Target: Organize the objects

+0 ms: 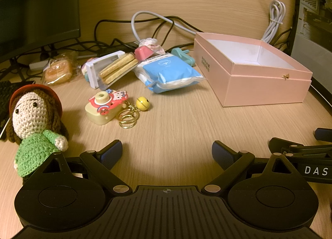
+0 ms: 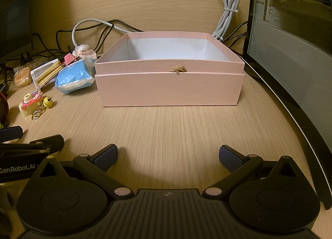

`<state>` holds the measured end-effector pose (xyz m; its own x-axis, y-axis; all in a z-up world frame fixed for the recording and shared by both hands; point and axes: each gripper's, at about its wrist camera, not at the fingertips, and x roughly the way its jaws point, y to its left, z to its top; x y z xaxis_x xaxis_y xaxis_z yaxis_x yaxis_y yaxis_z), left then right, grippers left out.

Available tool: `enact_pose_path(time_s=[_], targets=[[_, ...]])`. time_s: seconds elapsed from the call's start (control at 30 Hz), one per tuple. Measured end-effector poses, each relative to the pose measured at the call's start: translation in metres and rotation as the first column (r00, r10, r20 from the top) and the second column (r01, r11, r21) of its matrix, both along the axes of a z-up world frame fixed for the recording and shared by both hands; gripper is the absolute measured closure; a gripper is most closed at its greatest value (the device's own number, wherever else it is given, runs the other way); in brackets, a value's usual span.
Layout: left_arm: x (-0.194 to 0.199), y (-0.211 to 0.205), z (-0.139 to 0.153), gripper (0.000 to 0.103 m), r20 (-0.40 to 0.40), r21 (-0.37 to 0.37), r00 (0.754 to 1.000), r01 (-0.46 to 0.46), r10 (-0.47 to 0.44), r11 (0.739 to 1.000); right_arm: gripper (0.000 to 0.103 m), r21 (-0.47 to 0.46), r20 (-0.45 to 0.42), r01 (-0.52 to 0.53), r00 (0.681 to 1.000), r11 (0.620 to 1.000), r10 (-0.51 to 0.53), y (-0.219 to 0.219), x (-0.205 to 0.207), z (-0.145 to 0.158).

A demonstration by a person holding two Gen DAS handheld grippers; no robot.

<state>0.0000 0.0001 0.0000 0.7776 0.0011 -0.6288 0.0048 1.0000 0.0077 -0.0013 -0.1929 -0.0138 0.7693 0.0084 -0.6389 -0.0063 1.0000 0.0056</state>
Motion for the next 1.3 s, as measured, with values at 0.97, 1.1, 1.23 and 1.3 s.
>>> enact_pose_path(time_s=[0.97, 1.1, 1.23, 1.3], targets=[[-0.041, 0.119, 0.068, 0.029, 0.091, -0.169, 0.939, -0.314, 0.332, 0.934, 0.0, 0.001, -0.062, -0.059, 0.996, 0.998, 0.059, -0.002, -0.001, 0.002], [-0.011, 0.151, 0.047, 0.029, -0.083, -0.164, 0.924, -0.382, 0.373, 0.91, 0.0, 0.0, -0.079, -0.034, 0.996, 0.999, 0.034, 0.001, 0.0, 0.003], [0.006, 0.157, 0.029, 0.024, -0.133, -0.183, 0.924, -0.378, 0.358, 0.908, 0.0, -0.002, -0.103, -0.028, 0.994, 1.0, 0.027, 0.002, 0.003, 0.004], [0.015, 0.158, 0.024, 0.024, -0.146, -0.189, 0.927, -0.369, 0.345, 0.91, 0.0, -0.002, -0.119, -0.02, 0.993, 1.0, 0.02, 0.002, 0.004, 0.006]])
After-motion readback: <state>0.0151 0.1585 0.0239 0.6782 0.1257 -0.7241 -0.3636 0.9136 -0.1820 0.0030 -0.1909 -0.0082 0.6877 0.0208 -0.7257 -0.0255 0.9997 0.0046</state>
